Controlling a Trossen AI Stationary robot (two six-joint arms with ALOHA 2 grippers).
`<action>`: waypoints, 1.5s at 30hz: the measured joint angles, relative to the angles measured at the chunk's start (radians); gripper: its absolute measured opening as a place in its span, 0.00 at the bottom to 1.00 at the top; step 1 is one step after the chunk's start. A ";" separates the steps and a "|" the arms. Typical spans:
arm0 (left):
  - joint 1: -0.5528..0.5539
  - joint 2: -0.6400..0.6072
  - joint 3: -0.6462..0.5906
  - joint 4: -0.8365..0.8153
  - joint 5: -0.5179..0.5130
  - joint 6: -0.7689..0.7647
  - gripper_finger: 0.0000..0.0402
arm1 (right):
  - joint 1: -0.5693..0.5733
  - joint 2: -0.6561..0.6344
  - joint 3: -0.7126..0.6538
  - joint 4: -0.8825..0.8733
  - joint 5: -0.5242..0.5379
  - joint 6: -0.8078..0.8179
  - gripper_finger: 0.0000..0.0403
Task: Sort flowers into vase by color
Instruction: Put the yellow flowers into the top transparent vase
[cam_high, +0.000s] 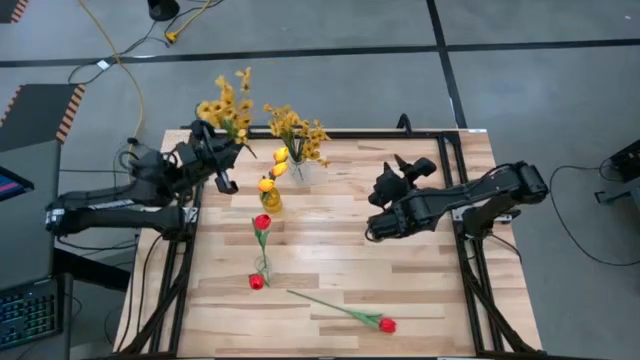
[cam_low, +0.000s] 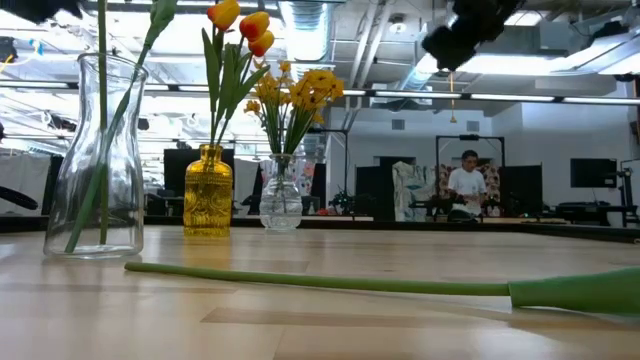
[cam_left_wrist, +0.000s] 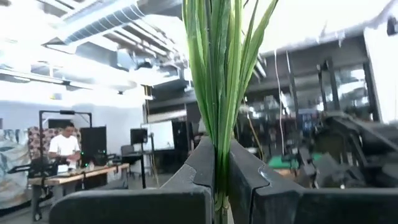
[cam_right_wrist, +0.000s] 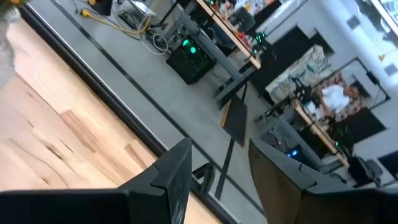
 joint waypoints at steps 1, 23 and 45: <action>0.019 0.007 -0.033 0.056 0.006 -0.022 0.00 | -0.009 0.001 -0.013 0.015 -0.006 0.000 0.46; 0.385 0.525 -0.135 0.702 0.435 -0.363 0.00 | -0.130 0.038 -0.148 0.245 -0.084 -0.007 0.42; 0.397 0.824 -0.018 0.878 0.624 -0.359 0.00 | -0.271 0.039 -0.154 0.818 -0.355 -0.699 0.34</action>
